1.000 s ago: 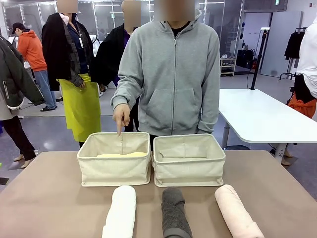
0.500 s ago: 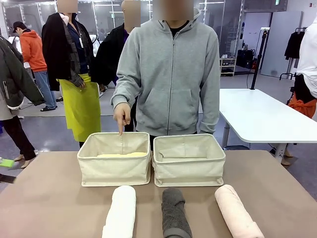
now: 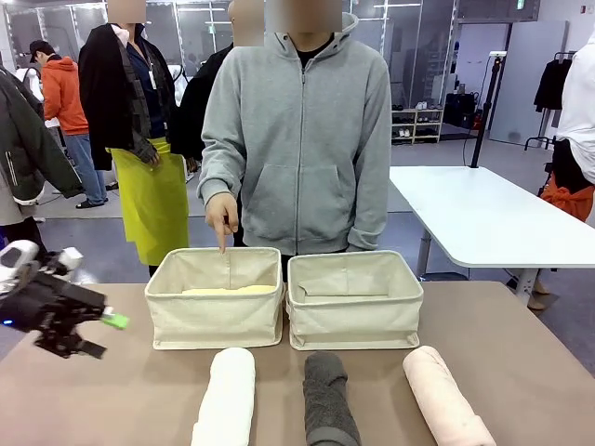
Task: Divide the towels into two baskets.
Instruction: Pick up one hotel-folded towel from the bottom of the table and place it in the Fabric basket indicated by the person.
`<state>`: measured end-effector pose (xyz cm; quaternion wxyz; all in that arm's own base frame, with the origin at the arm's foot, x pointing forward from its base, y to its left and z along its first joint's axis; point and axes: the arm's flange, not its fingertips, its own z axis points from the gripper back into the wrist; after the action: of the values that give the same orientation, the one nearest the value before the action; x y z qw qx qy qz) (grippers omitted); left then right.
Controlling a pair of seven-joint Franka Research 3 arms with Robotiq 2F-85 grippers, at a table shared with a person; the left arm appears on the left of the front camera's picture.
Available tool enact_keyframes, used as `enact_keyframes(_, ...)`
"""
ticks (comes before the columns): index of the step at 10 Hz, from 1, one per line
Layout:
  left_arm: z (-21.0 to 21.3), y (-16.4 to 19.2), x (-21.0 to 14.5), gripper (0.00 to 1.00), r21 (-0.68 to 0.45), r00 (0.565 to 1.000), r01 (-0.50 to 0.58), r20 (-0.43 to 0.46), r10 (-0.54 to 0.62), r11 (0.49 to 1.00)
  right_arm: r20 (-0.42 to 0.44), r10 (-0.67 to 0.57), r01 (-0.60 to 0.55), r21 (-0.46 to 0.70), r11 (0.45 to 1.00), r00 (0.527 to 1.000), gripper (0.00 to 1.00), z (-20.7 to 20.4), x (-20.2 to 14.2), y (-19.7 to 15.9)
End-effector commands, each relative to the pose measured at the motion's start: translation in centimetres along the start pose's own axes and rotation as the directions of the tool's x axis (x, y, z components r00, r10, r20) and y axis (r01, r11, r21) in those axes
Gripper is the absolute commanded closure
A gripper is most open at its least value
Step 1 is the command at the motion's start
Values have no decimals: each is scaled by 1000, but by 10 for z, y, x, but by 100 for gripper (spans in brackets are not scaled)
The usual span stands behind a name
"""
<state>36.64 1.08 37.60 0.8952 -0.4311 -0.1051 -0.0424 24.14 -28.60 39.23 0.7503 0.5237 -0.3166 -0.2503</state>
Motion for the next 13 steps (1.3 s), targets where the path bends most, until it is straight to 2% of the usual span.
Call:
enact_keyframes(1,-51,-28,-15,0,42,1000,-13,-18,13,999,9,-3,3,11,1000,1000,0,1,-1,2)
enact_keyframes(3,-91,-47,-2,0,82,998,-2,-63,7,997,9,-3,3,11,1000,1000,0,1,-1,2)
enact_keyframes(5,-126,-58,-7,0,132,997,-28,-73,38,991,9,-3,3,11,1000,1000,0,1,-1,2)
enact_keyframes(8,-155,-68,-16,0,145,998,-14,-56,22,989,9,-3,3,11,1000,1000,0,1,-1,2)
enact_keyframes(9,-164,-70,-20,0,118,996,-33,-81,42,992,9,-3,3,11,1000,1000,0,1,-1,2)
enact_keyframes(13,-196,-75,-33,0,154,993,-3,-116,21,988,9,-3,3,11,1000,1000,0,1,-1,2)
